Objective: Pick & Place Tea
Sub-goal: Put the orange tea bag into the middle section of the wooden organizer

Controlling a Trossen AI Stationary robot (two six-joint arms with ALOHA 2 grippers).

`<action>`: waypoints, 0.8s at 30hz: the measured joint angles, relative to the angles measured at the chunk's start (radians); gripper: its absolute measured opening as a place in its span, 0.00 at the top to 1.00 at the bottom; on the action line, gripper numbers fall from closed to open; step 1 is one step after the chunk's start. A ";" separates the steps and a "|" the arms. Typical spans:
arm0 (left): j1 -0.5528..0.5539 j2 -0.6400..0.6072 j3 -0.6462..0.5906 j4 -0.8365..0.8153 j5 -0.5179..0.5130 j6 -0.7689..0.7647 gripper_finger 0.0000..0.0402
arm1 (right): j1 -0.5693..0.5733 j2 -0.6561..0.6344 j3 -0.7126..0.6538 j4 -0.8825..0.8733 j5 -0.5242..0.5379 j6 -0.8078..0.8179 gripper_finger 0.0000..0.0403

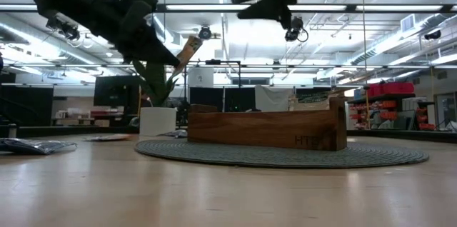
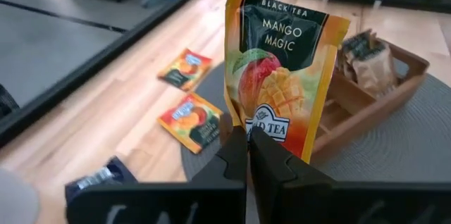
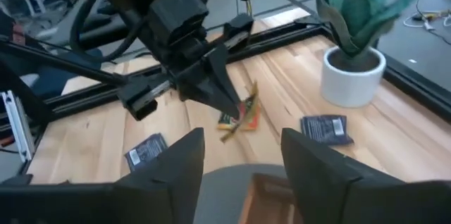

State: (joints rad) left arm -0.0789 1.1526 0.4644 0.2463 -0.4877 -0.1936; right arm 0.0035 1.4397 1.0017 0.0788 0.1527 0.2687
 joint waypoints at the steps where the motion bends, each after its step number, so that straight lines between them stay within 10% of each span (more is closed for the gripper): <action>1: 0.004 0.000 0.000 0.011 -0.002 0.015 0.99 | -0.005 0.018 0.023 -0.011 -0.005 -0.007 0.50; 24: 0.010 -0.001 0.000 0.037 -0.023 0.079 0.99 | -0.037 0.331 0.397 -0.276 0.026 -0.091 0.52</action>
State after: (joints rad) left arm -0.0685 1.1519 0.4644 0.2832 -0.5103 -0.1150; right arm -0.0330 1.7712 1.3989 -0.1975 0.1790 0.1777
